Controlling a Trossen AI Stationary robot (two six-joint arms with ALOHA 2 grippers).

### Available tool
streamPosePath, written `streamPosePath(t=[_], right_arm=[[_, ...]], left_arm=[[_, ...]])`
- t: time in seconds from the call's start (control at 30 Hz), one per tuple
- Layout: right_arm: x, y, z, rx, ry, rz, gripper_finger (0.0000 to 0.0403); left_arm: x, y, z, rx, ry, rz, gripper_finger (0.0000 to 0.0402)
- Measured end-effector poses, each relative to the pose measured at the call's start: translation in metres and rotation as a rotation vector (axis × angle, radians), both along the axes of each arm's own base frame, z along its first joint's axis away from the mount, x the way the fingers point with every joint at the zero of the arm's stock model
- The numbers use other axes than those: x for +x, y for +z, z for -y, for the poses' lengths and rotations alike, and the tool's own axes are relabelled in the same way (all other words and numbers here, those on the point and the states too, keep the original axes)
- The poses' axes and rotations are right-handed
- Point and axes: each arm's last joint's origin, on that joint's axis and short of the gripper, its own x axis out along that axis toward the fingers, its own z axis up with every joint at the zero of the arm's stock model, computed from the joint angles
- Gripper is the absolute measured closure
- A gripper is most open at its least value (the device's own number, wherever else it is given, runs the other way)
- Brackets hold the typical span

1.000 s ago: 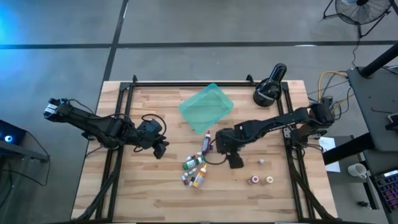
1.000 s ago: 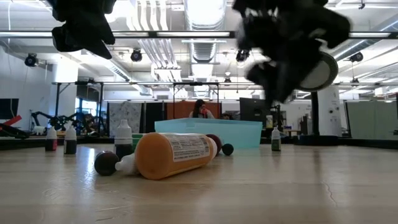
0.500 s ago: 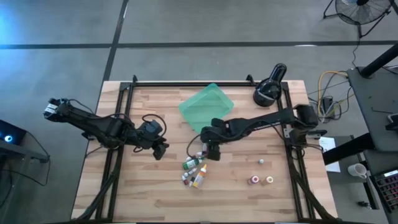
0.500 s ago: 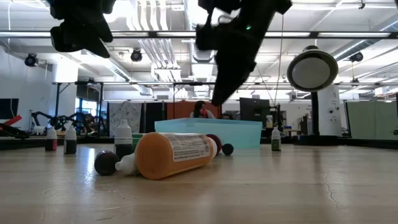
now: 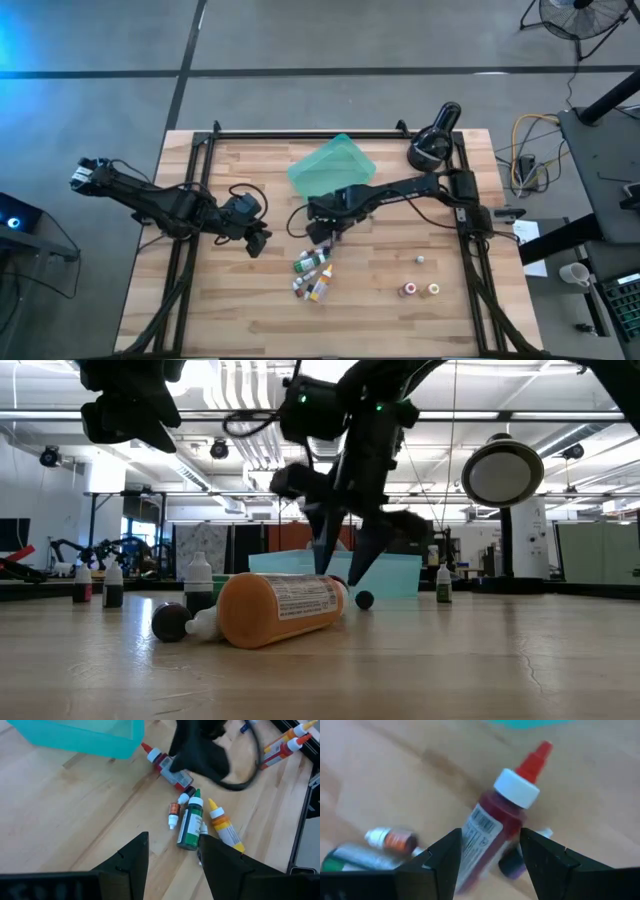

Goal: Pick & Place food coloring
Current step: Adjust the blue small food coloring bottle

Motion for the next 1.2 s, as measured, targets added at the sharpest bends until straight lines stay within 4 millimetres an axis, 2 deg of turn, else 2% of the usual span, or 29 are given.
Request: streamPosePath(t=[0.27,0.47,0.73,0.83,0.97,1.2], right_arm=[[0.003,-0.006,0.013,-0.04,-0.127,-0.015,0.0211],[0.005,-0.022,0.017,-0.042,-0.132,-0.047,0.0211],[0.006,-0.02,0.017,-0.091,-0.082,-0.044,0.0226],[0.008,-0.008,0.017,-0.14,-0.06,-0.008,0.0252],[0.008,0.018,0.014,-0.175,-0.004,0.067,0.0281],[0.007,0.065,-0.007,-0.199,0.21,0.196,0.0276]], left_arm=[[0.0,-0.002,0.0,0.009,-0.007,-0.005,0.0255],[-0.001,-0.01,0.0,0.015,-0.005,-0.029,0.0255],[-0.001,-0.01,0.0,0.011,-0.006,-0.025,0.0255],[-0.001,-0.01,0.0,0.01,-0.007,-0.025,0.0255],[-0.001,-0.009,0.0,0.008,-0.006,-0.022,0.0255],[0.003,0.0,0.001,-0.035,0.01,0.062,0.0255]])
